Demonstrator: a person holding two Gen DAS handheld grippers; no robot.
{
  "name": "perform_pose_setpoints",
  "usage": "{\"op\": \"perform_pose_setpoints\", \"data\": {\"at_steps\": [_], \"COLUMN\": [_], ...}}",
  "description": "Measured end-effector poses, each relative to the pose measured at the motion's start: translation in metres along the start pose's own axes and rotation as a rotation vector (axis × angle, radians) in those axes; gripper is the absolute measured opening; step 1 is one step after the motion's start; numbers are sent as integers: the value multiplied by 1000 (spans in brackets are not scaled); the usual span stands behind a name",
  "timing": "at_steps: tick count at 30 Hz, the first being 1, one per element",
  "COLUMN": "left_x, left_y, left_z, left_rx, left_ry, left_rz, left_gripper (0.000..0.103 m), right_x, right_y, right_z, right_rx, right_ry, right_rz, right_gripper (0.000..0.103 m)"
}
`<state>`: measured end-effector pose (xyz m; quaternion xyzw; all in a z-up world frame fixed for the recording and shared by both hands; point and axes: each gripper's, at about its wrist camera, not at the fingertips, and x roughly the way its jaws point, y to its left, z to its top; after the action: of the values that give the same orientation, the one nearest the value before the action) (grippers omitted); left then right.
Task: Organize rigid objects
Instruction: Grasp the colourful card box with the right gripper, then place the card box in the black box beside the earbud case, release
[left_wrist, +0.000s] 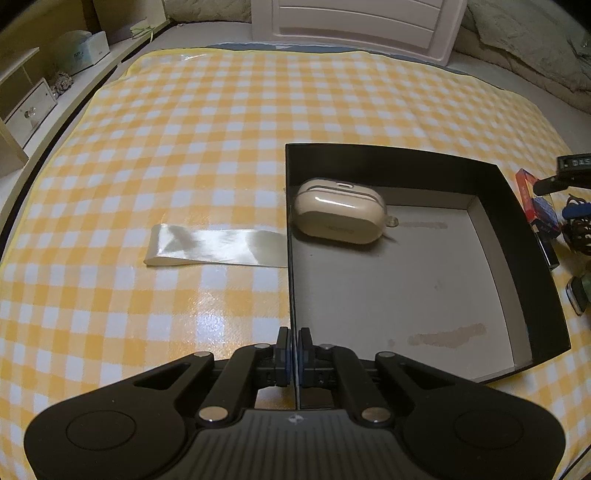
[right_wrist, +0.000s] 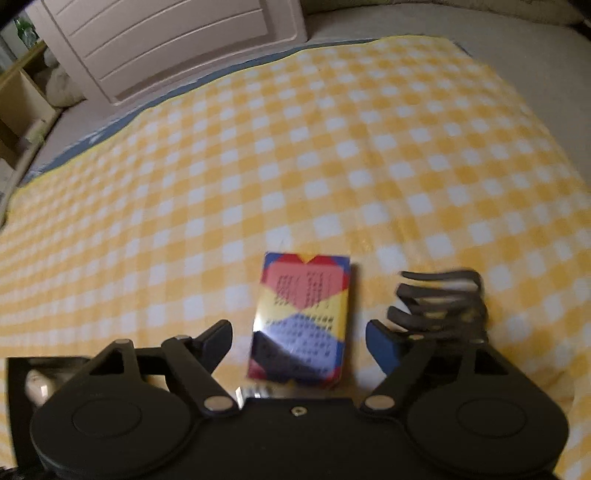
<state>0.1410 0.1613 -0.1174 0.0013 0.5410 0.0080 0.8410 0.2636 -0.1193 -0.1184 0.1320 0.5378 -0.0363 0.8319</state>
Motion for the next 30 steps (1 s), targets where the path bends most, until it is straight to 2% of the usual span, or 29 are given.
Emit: {"op": "perform_pose_setpoints", "data": {"at_steps": [5,8,10,13,18,20,23,26,30], "left_x": [3,4,4,3,4,4,5,4,4], "left_y": [-1,-1,-1,0,-1,-1,-1,1,2], "left_z": [3,3,3,3,4,2,2,1,1], "left_rx": [16,14,14,12,12,9,-2,-11,-18], "left_ry": [-3,-2,-2,-2,-1,-1,-1,1,3], "left_rz": [5,3,3,2,7,7,3,2,2], "left_gripper": [3,4,4,4,3,3,3,3,3], "right_x": [17,26,27,26,19,8,-32,-66,-104], "right_y": [12,19,20,17,16,16,22,29,44], "right_z": [7,7,5,4,-13,-18,-25,-25,-33], "right_rx": [-21,-55,-89,-90,-180,-190,-225,-229,-233], "right_ry": [32,58,45,34,-16,-38,-108,-170,-207], "right_rz": [-39,-80,-96,-79,-67,-46,-5,72,191], "right_gripper": [78,69,64,63,62,61,61,61,61]}}
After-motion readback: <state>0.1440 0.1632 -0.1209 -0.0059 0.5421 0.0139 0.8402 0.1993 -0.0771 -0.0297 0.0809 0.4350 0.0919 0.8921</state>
